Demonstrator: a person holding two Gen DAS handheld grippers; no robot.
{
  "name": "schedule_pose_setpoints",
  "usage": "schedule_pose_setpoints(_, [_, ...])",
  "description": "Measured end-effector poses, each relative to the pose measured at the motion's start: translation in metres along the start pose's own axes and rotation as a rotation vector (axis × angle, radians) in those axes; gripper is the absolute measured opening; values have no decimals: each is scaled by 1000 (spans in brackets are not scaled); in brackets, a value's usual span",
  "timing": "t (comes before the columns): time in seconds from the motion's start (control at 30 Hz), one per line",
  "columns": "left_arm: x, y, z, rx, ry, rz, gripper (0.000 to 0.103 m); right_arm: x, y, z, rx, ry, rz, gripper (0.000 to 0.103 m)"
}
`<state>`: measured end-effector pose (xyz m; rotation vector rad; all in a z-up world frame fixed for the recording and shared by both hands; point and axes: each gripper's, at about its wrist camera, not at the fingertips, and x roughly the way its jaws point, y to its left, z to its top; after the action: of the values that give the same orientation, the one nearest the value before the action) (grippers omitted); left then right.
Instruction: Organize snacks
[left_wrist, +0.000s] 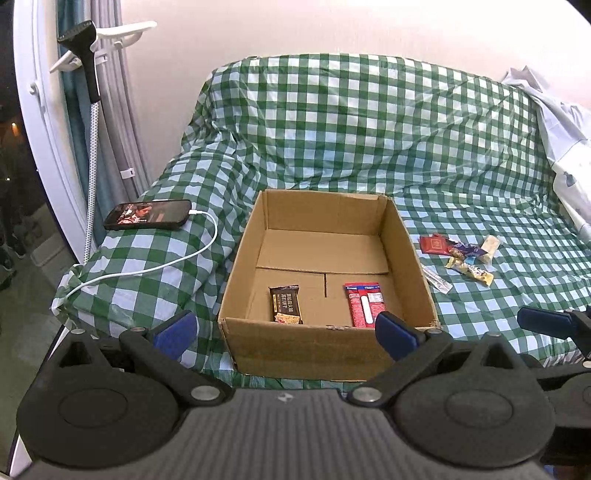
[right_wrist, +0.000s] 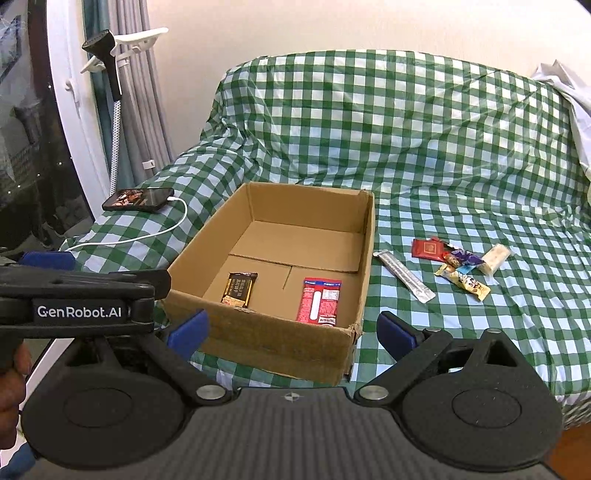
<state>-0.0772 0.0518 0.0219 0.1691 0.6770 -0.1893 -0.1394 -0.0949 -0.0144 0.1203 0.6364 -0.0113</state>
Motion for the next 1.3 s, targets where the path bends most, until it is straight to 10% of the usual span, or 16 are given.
schedule_pose_setpoints(1.3, [4, -2, -6, 28, 21, -12, 103, 6, -3, -5, 17, 35, -1, 99])
